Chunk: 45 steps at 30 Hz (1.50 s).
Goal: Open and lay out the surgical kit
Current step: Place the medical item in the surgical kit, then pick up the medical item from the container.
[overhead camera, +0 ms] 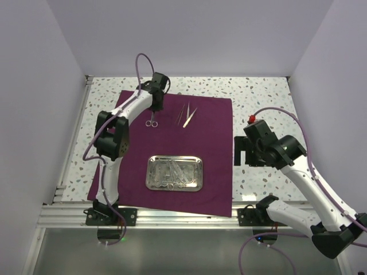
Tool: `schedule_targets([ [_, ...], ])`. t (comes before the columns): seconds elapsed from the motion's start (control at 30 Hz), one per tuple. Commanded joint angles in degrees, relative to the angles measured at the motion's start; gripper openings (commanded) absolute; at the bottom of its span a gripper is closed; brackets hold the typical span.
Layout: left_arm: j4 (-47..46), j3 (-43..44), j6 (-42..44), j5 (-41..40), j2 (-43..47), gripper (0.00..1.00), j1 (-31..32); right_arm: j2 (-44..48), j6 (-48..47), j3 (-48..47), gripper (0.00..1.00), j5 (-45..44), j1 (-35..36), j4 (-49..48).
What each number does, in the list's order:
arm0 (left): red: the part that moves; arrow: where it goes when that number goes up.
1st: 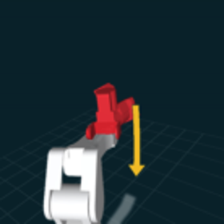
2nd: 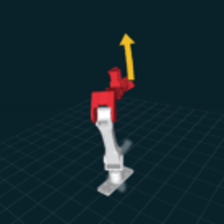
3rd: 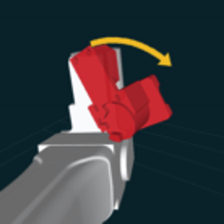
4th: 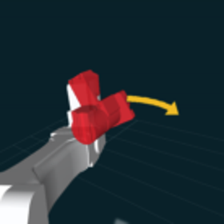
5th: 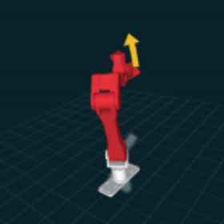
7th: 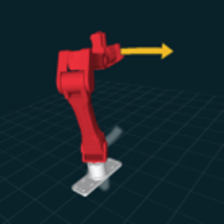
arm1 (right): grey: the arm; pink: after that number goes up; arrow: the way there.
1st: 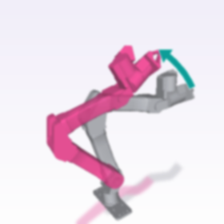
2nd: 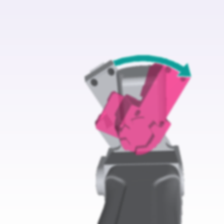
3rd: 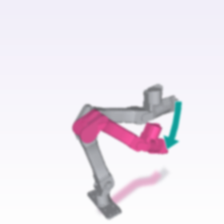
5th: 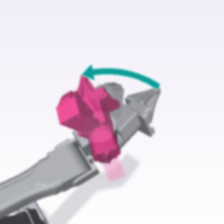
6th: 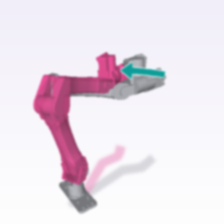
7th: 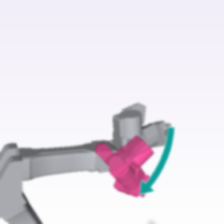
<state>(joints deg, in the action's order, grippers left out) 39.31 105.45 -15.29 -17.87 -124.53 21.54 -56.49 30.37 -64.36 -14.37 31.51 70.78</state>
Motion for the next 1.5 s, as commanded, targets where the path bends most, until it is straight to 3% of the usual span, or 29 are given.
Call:
schedule_targets([
  [0.0,-2.6,6.0,4.4,1.3,-3.1,0.00,-2.3,2.2,2.0,0.1,0.98,-3.0,0.2,3.0],
  [0.17,-2.6,11.2,5.5,2.7,-7.9,0.00,-4.9,2.9,3.6,0.5,0.98,-3.7,0.2,4.9],
  [0.2,-2.3,11.9,5.6,2.9,-8.4,0.04,-5.2,3.0,4.1,0.5,0.98,-3.8,0.2,5.1],
  [0.27,-2.0,13.1,5.6,4.0,-8.7,0.26,-5.6,3.4,4.4,0.8,0.98,-4.1,0.2,5.7],
  [0.3,-2.0,13.1,5.4,4.0,-8.4,0.48,-5.7,3.6,4.9,1.1,0.98,-4.0,0.2,5.7],
  [0.4,-2.4,11.4,4.7,4.5,-5.6,0.61,-5.7,4.0,5.1,1.2,0.98,-3.8,0.2,5.7],
  [0.5,-1.5,6.7,2.2,5.2,-0.9,0.61,-5.6,3.8,4.7,1.1,0.98,-3.5,0.2,4.8],
  [0.6,-2.0,-3.2,-1.0,7.0,7.0,0.57,-5.0,3.8,3.7,1.2,0.98,-3.0,0.3,4.0],
  [0.73,-3.0,-20.1,-4.0,7.0,19.6,0.55,0.2,3.8,2.4,1.4,0.98,-2.2,0.2,2.1],
  [0.93,-1.7,-34.2,-12.6,6.9,28.9,0.52,10.2,4.4,0.8,1.3,0.98,-0.7,0.3,0.9],
  [1.03,-3.5,-40.1,-17.2,8.2,31.2,0.50,11.9,4.3,-0.1,1.3,0.99,0.3,0.2,0.2],
  [1.47,-6.3,-46.6,-24.6,7.1,31.5,0.45,17.6,3.8,-3.7,0.8,0.98,2.9,0.2,-0.9],
])
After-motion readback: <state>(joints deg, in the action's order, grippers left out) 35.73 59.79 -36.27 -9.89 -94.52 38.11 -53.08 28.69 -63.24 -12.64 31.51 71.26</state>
